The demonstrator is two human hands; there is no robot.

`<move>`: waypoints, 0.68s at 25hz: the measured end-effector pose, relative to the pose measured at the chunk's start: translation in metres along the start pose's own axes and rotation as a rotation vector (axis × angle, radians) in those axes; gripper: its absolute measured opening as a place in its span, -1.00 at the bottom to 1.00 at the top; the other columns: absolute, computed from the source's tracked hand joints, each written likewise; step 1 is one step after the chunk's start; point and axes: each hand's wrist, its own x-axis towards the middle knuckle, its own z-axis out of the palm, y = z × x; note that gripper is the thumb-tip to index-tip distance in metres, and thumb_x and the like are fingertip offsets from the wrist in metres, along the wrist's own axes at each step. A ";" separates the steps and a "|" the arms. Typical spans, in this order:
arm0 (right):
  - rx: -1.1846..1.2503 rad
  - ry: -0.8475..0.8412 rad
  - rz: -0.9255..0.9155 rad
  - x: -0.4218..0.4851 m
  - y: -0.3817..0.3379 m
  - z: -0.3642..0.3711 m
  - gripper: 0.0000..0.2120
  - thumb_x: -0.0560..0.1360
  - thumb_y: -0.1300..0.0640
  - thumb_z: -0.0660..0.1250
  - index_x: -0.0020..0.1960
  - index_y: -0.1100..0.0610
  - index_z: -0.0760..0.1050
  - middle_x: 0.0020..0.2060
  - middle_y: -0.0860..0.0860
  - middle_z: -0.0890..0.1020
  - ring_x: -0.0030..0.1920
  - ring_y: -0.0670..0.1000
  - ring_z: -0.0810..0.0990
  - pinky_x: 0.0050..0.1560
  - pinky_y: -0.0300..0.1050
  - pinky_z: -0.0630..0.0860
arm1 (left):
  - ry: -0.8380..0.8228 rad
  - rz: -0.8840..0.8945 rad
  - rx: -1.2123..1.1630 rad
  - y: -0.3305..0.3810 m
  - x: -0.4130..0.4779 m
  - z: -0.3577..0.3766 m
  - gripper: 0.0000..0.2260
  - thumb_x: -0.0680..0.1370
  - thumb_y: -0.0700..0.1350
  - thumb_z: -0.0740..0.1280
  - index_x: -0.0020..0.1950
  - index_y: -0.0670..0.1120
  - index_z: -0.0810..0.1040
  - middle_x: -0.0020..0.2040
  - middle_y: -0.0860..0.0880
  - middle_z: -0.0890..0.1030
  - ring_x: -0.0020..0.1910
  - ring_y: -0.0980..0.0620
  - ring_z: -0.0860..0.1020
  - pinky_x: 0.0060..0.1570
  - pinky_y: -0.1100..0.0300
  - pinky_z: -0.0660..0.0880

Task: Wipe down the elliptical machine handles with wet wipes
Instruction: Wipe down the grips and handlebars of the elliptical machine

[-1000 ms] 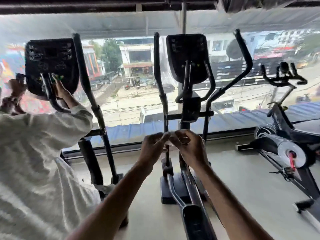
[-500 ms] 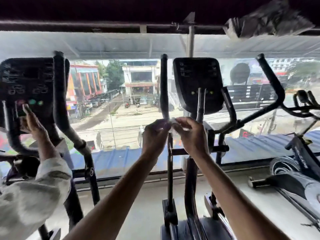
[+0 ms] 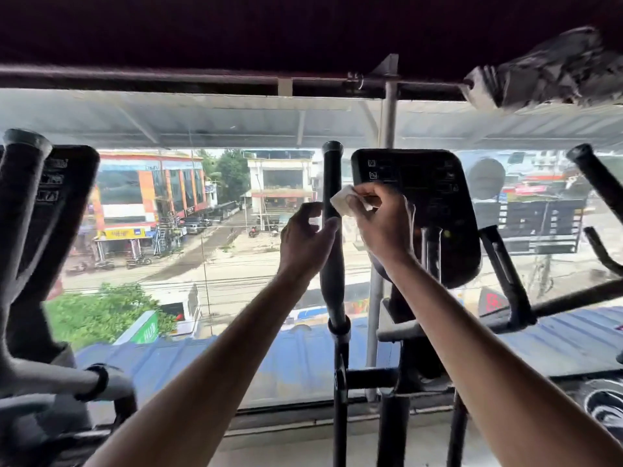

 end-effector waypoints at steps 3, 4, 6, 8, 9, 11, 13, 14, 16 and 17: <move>-0.030 -0.006 -0.062 0.049 0.017 0.022 -0.85 0.51 0.06 0.46 0.04 0.08 0.66 -0.04 -0.03 0.74 -0.02 0.07 0.71 0.09 0.13 0.61 | 0.048 0.036 0.061 -0.002 0.029 0.020 -0.49 0.41 0.12 0.32 0.35 0.04 0.56 0.30 0.03 0.62 0.20 -0.05 0.62 0.23 -0.03 0.54; -0.057 -0.004 -0.095 0.065 0.023 0.028 -0.86 0.52 0.08 0.46 0.05 0.10 0.65 -0.04 -0.01 0.74 -0.03 0.07 0.71 0.07 0.05 0.60 | 0.054 0.032 0.065 -0.004 0.039 0.025 -0.49 0.40 0.11 0.32 0.34 0.05 0.56 0.29 0.05 0.62 0.18 -0.03 0.62 0.22 -0.03 0.55; -0.120 -0.015 -0.152 0.087 0.032 0.041 -0.85 0.53 0.07 0.46 0.05 0.10 0.67 -0.04 0.01 0.75 -0.04 0.07 0.71 -0.02 -0.07 0.55 | 0.071 0.019 0.061 -0.010 0.054 0.033 -0.54 0.38 0.09 0.33 0.27 0.06 0.58 0.21 0.12 0.65 0.06 0.04 0.66 0.16 -0.03 0.58; -0.150 -0.080 -0.211 0.097 0.038 0.050 -0.79 0.50 -0.02 0.52 0.06 0.07 0.70 -0.06 0.02 0.75 -0.09 0.03 0.70 -0.09 -0.16 0.51 | 0.099 0.041 0.054 -0.017 0.062 0.036 -0.62 0.40 0.06 0.36 0.21 0.06 0.59 0.15 0.18 0.66 0.00 0.09 0.67 0.13 -0.02 0.59; -0.161 -0.111 -0.249 0.099 0.040 0.053 -0.76 0.47 -0.06 0.55 0.07 0.04 0.72 -0.06 0.02 0.75 -0.11 0.00 0.69 -0.12 -0.17 0.49 | 0.106 0.058 0.050 -0.021 0.064 0.038 -0.65 0.43 0.03 0.38 0.21 0.07 0.59 0.15 0.20 0.66 0.01 0.11 0.66 0.13 0.00 0.59; -0.146 -0.132 -0.305 0.103 0.044 0.056 -0.79 0.45 -0.04 0.58 0.05 0.00 0.74 -0.05 0.00 0.74 -0.12 -0.05 0.66 -0.12 -0.16 0.54 | 0.119 0.088 0.037 -0.029 0.063 0.040 -0.68 0.48 -0.05 0.43 0.24 0.08 0.58 0.17 0.19 0.65 0.02 0.14 0.66 0.10 0.06 0.59; -0.108 -0.090 -0.346 0.115 0.048 0.061 -0.90 0.49 0.06 0.56 0.00 0.02 0.76 -0.09 -0.02 0.75 -0.15 -0.14 0.63 -0.09 -0.29 0.56 | 0.122 0.109 0.001 -0.034 0.064 0.042 -0.67 0.49 -0.06 0.43 0.24 0.10 0.58 0.17 0.19 0.65 0.01 0.19 0.66 0.02 0.11 0.61; -0.094 -0.071 -0.362 0.123 0.048 0.063 -0.93 0.50 0.10 0.54 -0.02 0.04 0.76 -0.12 -0.03 0.75 -0.17 -0.19 0.61 -0.10 -0.41 0.52 | 0.117 0.114 -0.024 -0.036 0.065 0.042 -0.67 0.47 -0.03 0.41 0.24 0.11 0.59 0.17 0.21 0.65 -0.01 0.23 0.65 -0.03 0.13 0.62; -0.110 -0.070 -0.376 0.136 0.046 0.066 -0.95 0.51 0.18 0.52 -0.05 0.07 0.76 -0.16 -0.06 0.73 -0.21 -0.24 0.59 -0.13 -0.49 0.49 | 0.094 0.106 -0.079 -0.038 0.067 0.039 -0.66 0.46 -0.02 0.38 0.24 0.12 0.59 0.18 0.23 0.64 -0.03 0.31 0.64 -0.07 0.17 0.61; -0.133 -0.094 -0.389 0.141 0.044 0.066 -0.94 0.51 0.21 0.52 -0.06 0.09 0.76 -0.17 -0.09 0.70 -0.24 -0.27 0.57 -0.17 -0.51 0.46 | 0.077 0.099 -0.115 -0.040 0.069 0.038 -0.66 0.47 -0.03 0.38 0.25 0.12 0.60 0.19 0.23 0.64 -0.03 0.32 0.64 -0.06 0.17 0.61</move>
